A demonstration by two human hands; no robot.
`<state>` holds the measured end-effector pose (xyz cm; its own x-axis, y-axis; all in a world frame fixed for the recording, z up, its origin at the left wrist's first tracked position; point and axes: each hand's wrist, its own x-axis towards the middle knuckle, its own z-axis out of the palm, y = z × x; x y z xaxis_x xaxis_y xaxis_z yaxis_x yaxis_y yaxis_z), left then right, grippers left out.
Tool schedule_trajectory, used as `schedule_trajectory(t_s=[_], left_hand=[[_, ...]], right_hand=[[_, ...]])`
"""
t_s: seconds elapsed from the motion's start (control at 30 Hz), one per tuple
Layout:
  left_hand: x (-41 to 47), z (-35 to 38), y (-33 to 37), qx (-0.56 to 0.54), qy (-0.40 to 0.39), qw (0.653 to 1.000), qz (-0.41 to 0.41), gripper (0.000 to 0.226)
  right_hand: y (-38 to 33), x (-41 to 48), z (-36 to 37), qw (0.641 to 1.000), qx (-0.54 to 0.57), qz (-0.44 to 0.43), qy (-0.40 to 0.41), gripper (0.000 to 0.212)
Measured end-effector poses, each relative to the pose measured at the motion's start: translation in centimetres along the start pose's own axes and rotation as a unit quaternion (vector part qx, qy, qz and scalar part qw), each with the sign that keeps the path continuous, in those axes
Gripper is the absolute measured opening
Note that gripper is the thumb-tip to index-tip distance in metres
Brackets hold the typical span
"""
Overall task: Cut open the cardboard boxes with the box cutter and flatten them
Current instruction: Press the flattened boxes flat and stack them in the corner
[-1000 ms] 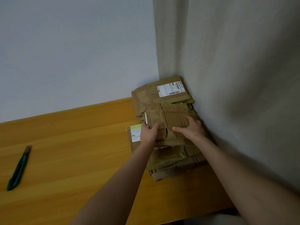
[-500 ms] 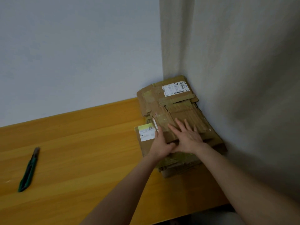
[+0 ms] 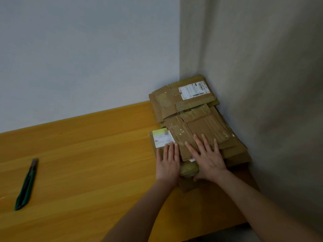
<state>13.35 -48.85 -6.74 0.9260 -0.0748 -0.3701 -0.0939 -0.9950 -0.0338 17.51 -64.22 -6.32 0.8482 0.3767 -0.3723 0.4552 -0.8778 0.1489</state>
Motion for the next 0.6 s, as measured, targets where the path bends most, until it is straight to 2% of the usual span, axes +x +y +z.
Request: schedule_trajectory(t_s=[0.13,0.2,0.27,0.3,0.33,0.37,0.43,0.47,0.5,0.6], left_hand=[[-0.1,-0.1,-1.0,-0.073,-0.026,0.996,0.038,0.126],[-0.6,-0.5,-1.5,-0.178,0.056,0.982,0.022,0.115],[-0.2,-1.0,-2.3,-0.286,0.181,0.939,-0.058,0.088],[0.2,-1.3,-2.7,-0.34,0.2,0.91,-0.126,0.078],[0.8,-1.3,-3.2,-0.407,0.179,0.873,-0.2,0.075],[1.3,-1.1,-3.5,-0.495,0.124,0.819,-0.264,0.077],[1.9,-0.1,-3.6,-0.674,0.008,0.665,-0.322,0.074],[1.9,0.4,-3.5,-0.727,-0.032,0.602,-0.33,0.069],[1.9,0.7,-3.4,-0.75,-0.055,0.569,-0.332,0.064],[2.1,1.1,-3.4,-0.773,-0.089,0.54,-0.322,0.053]], right_hand=[[0.2,0.0,0.0,0.999,0.03,-0.019,-0.011,0.137],[0.6,-0.3,-0.8,0.996,0.081,-0.031,-0.03,0.128],[1.6,-0.1,-2.5,0.985,0.171,-0.012,0.002,0.099],[2.1,0.2,-3.4,0.976,0.214,0.013,0.026,0.083],[2.5,0.7,-4.1,0.969,0.239,0.043,0.047,0.072],[2.8,1.2,-4.5,0.966,0.238,0.072,0.062,0.068],[3.0,1.9,-4.4,0.97,0.207,0.12,0.048,0.073],[3.1,2.0,-4.0,0.969,0.209,0.133,0.025,0.078],[3.1,2.0,-3.5,0.966,0.22,0.137,0.002,0.082],[3.6,1.7,-2.5,0.961,0.244,0.129,-0.022,0.088]])
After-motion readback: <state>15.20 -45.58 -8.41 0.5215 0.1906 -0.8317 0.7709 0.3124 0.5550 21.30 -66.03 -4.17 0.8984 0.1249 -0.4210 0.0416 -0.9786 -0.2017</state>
